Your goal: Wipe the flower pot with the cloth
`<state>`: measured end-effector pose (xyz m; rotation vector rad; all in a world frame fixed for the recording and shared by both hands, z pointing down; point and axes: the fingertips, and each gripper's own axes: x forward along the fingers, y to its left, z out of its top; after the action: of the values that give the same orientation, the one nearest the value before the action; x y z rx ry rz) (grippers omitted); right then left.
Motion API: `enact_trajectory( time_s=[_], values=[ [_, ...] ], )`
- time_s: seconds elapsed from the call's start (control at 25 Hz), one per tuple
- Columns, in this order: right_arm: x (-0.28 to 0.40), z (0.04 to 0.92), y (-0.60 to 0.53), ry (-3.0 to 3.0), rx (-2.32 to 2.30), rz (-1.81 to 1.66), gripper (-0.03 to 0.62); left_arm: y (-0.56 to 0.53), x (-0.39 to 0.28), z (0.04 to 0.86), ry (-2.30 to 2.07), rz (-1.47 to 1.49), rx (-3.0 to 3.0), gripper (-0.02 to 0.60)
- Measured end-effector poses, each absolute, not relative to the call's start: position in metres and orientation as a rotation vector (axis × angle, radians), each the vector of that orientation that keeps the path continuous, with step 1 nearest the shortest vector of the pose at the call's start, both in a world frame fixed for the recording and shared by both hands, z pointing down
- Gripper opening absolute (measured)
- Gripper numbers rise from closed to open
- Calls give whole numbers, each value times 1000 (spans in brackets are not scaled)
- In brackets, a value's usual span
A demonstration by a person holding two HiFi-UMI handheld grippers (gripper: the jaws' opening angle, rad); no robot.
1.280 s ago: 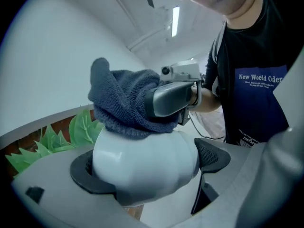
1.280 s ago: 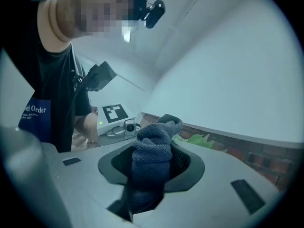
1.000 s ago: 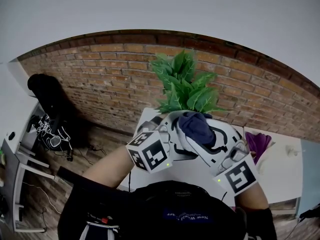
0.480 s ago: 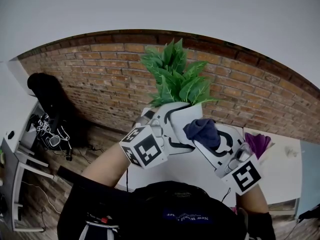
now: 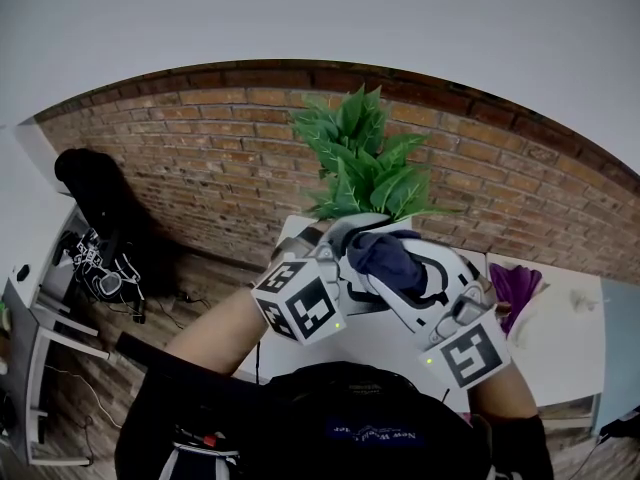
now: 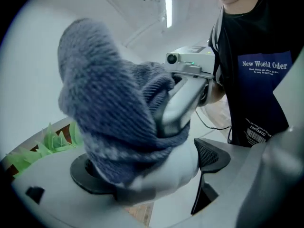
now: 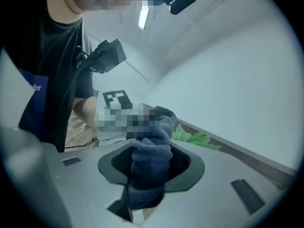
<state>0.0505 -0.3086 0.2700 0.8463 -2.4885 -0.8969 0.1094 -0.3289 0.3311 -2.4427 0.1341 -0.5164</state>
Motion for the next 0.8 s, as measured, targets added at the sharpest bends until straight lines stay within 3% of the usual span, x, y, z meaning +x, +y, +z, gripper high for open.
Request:
enact_trajectory(
  time_s=[0.36, 0.8],
  values=[
    [112, 251, -312, -2773, 1096, -609, 129, -317, 102, 295, 104, -252, -2630, 534],
    [115, 248, -289, -2799, 1098, -813, 129, -333, 89, 261, 96, 99, -2967, 534]
  ],
)
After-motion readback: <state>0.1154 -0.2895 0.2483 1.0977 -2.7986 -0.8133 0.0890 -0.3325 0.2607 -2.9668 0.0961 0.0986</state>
